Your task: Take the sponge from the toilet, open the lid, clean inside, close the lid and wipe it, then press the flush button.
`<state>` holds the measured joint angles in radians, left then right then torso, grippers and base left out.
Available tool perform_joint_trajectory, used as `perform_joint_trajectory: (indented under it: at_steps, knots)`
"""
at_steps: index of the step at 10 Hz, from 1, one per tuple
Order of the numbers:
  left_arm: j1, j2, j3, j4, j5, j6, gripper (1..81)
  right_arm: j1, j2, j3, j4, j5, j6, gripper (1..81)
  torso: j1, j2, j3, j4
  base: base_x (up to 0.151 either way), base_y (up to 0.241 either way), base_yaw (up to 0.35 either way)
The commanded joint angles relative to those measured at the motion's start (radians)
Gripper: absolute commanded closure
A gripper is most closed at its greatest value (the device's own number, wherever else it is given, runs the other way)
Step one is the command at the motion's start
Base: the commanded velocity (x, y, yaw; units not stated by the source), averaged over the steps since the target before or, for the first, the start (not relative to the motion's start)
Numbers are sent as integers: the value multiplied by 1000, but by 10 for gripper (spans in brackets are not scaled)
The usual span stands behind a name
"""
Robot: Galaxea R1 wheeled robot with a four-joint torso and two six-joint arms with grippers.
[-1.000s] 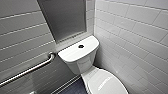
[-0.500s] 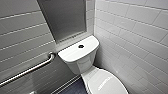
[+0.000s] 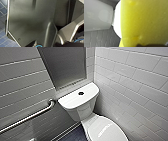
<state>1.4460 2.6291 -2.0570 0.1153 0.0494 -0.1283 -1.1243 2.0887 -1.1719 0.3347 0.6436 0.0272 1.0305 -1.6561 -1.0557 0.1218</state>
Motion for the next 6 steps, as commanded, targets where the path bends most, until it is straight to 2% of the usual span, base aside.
perform_joint_trajectory:
  at_steps: [1,6]
  knots:
    - [12,5,-20,-3,79,6,10,206,-31,37,102,-107,-3,811,0,0,0,0,0,0,0]
    - [20,46,-68,-2,89,6,10,450,72,-67,247,-200,-3,811,0,0,0,0,0,0,0]
